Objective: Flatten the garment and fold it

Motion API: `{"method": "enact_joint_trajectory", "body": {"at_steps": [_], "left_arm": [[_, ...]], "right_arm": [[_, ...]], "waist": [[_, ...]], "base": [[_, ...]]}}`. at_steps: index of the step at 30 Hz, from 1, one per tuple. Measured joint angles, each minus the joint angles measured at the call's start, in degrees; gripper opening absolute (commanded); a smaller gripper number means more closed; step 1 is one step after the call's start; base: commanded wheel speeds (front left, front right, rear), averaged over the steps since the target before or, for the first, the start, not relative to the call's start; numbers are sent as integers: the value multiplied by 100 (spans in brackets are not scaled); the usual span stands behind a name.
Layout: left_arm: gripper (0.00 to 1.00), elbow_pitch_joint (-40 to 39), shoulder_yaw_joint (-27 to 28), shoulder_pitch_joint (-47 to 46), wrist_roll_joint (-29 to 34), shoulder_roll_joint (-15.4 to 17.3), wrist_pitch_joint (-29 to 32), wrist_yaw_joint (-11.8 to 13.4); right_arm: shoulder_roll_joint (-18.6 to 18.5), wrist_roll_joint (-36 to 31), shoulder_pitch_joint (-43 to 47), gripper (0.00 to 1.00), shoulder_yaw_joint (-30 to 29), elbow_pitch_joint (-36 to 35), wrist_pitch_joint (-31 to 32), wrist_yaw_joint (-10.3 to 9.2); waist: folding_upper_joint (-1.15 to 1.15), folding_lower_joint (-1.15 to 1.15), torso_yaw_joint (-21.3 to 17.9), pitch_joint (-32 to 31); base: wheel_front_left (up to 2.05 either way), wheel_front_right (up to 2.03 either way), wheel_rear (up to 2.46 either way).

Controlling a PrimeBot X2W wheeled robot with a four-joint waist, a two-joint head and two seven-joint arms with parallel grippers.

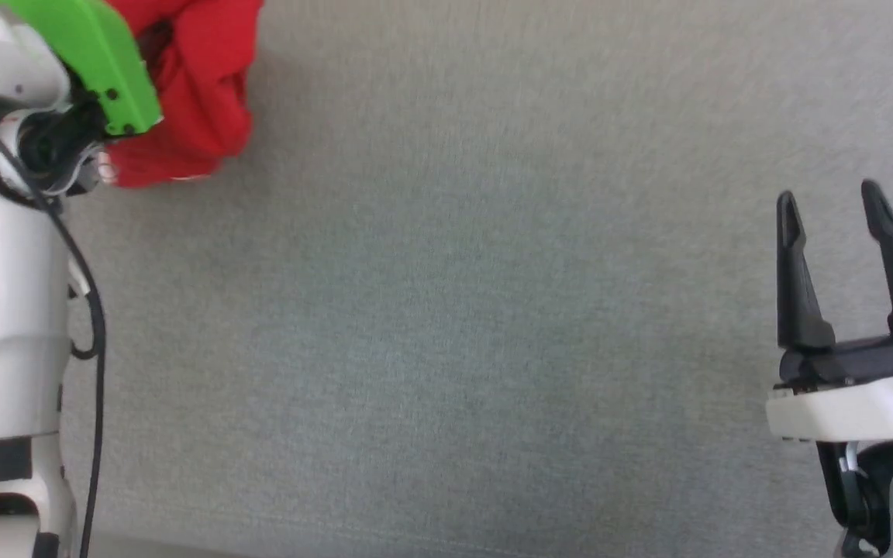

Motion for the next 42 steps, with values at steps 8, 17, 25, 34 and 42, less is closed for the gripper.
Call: {"method": "enact_joint_trajectory", "body": {"at_steps": [8, 17, 25, 34, 42], "left_arm": [[0, -720, -430, -73, -345, -354, 432, -212], [0, -1538, -1080, -31, -673, -1082, 701, -286], [0, -1794, -1748, 465, -566, -1634, 86, -286], [0, -892, -2730, 1599, -244, -1790, -1393, -151], [0, 358, -3531, 2306, -861, -1795, -2114, 248]], "right_arm": [[0, 269, 258, 100, -32, 322, -171, 0], [0, 358, 384, 100, -214, 408, -222, 0], [-1, 382, 378, 100, -303, 424, -259, 0], [-1, 387, 364, 100, -312, 475, -264, 0], [-2, 405, 328, 100, -235, 514, -264, -1]], "waist": [[0, 0, -165, -815], [0, 0, -591, -1393], [0, -1, -1083, -1487], [0, 0, -1361, -1320], [0, 0, -1483, -1080]], "base": [[0, 0, 0], [0, 0, 0], [0, 0, 0], [0, 0, 0], [0, 0, 0]]}}
